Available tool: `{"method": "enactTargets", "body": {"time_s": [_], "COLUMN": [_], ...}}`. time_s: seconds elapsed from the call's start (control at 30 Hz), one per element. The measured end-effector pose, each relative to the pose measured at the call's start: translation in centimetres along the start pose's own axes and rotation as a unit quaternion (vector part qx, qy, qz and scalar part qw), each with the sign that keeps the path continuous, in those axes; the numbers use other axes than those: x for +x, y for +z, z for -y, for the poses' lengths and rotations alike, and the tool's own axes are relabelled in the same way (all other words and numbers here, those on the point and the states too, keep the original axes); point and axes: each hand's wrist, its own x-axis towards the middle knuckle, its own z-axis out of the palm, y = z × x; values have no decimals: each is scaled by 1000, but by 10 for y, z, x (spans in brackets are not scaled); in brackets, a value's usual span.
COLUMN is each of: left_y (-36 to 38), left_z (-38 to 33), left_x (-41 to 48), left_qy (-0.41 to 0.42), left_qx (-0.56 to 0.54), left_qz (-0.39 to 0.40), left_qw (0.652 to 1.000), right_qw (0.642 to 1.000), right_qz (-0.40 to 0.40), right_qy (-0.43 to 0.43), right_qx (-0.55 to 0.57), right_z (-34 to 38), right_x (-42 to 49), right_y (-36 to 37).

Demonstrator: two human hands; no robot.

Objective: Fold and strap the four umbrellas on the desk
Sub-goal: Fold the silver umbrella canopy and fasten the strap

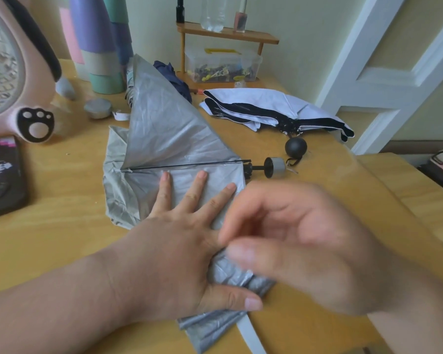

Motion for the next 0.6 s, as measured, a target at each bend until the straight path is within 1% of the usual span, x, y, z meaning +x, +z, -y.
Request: {"method": "enactTargets", "body": {"time_s": [0.07,0.13,0.23,0.4,0.47,0.53,0.6], "left_y": [2,-1,-2,0,1,1,1], "left_z": [2,1,-1,2,1,1,0], "left_x": [3,2,-1,-5,-7,-8,-8], "left_qy": [16,9,-15,-37,-49,-64,-69], "left_qx": [20,20,-3,-15,-11,-8,-11], "left_qz": [0,-14,8,2,5,11,16], "left_qw": [1000,1000,1000,999,999,998,997], "right_qw": [991,975,970,970,967,960,956], "right_qz": [90,128,122,101,81,81,71], "right_qy": [81,141,181,195,217,238,229], "right_qx": [-64,-115,-103,-108,-109,-125,-170], "right_z": [-4,-13,-16,-18,-18,-15,-8], "right_x": [8,11,9,4,3,2,6], "right_y": [7,6,-1,-7,-10,-15,-14]}}
